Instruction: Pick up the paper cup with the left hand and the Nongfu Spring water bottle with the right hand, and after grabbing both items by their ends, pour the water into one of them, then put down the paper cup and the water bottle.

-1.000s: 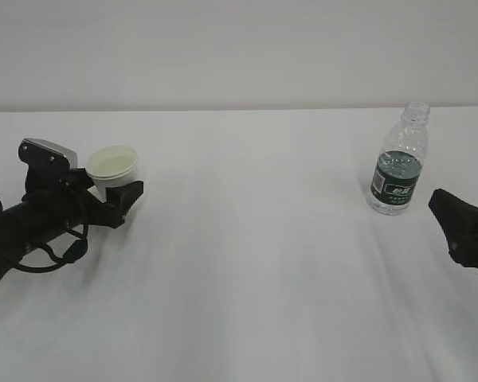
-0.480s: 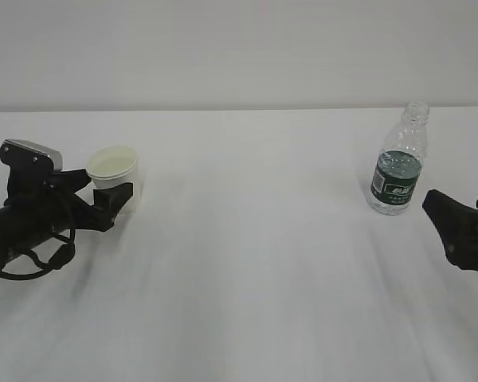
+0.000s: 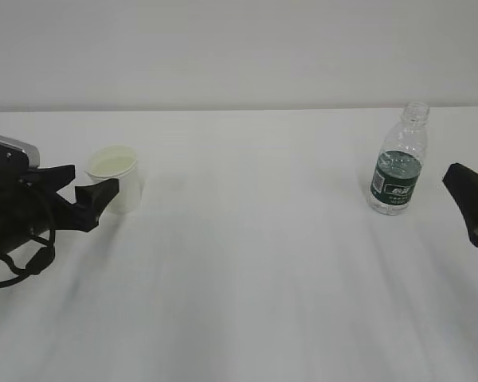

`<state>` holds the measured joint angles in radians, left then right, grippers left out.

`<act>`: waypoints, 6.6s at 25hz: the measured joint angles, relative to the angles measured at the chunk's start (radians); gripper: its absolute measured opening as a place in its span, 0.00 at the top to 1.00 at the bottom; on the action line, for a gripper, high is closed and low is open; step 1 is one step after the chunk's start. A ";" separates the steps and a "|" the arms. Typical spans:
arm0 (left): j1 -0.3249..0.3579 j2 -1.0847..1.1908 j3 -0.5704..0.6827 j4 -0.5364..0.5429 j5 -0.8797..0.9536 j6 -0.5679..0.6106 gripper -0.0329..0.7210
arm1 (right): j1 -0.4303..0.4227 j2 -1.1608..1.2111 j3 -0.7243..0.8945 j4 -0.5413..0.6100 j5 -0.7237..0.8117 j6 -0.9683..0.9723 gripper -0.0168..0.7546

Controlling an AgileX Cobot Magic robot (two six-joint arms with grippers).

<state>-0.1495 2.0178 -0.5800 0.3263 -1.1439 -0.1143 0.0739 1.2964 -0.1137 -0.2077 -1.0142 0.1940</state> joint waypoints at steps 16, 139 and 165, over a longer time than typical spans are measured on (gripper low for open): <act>0.000 -0.346 0.256 -0.029 0.000 -0.086 0.17 | 0.000 -0.390 0.003 -0.003 0.360 0.071 0.21; 0.000 -1.963 -0.143 -0.463 2.415 0.239 0.27 | 0.000 -1.308 -0.693 0.193 2.295 -0.296 0.22; 0.000 -1.963 0.018 -0.451 2.328 0.239 0.29 | 0.000 -1.308 -0.422 0.177 2.234 -0.266 0.22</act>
<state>-0.1495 0.0550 -0.5619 -0.1248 1.1837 0.1250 0.0739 -0.0114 -0.5357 -0.0303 1.2201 -0.0720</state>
